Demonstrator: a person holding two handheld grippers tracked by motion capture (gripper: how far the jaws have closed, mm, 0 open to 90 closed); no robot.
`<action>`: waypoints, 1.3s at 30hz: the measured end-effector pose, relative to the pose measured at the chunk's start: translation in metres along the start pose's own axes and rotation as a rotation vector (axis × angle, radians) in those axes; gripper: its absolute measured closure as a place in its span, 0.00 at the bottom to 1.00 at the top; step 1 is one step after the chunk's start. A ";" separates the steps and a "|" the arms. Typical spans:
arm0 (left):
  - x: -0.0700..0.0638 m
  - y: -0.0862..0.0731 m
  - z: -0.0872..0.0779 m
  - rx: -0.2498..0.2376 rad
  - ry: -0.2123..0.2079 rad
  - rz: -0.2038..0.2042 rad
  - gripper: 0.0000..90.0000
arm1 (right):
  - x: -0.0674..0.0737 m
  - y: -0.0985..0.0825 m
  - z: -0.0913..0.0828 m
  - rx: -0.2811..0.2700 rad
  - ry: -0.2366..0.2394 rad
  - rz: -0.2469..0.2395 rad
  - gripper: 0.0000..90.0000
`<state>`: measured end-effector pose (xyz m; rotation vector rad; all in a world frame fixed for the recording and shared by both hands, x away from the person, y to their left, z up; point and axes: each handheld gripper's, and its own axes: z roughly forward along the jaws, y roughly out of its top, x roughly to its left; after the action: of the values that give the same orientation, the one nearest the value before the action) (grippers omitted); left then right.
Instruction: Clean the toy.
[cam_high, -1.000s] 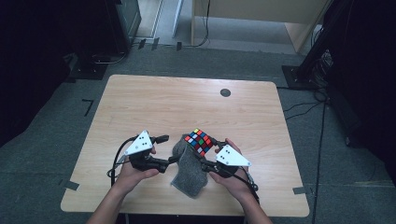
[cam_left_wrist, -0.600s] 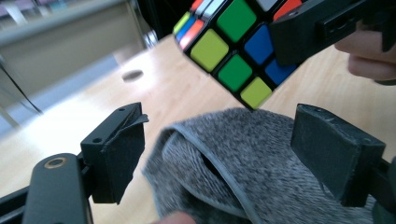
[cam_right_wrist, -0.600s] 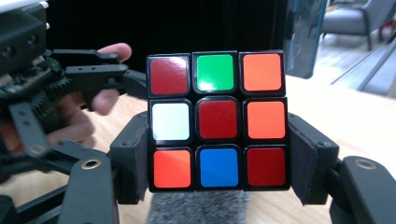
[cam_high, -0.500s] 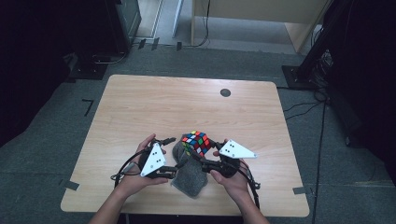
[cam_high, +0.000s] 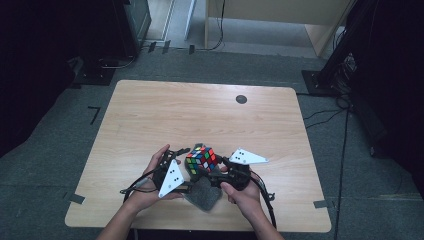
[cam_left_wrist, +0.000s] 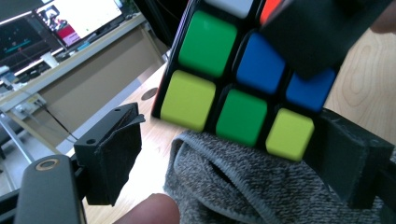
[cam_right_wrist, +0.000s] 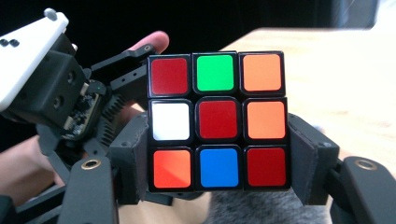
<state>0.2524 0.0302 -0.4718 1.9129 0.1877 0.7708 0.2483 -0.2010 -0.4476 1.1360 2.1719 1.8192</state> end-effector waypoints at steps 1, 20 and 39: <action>-0.001 0.000 0.000 -0.003 0.003 0.008 0.18 | -0.001 0.000 0.002 0.027 0.012 0.027 0.38; 0.054 -0.015 -0.032 -0.008 -0.021 -0.417 0.38 | -0.012 -0.021 0.021 0.177 -0.209 -0.134 0.24; 0.060 -0.020 -0.032 0.053 -0.002 -0.538 0.38 | -0.016 -0.027 0.023 0.287 -0.238 -0.212 0.75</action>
<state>0.2848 0.0905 -0.4545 1.7909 0.6940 0.4015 0.2585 -0.1923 -0.4836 1.0563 2.3537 1.2498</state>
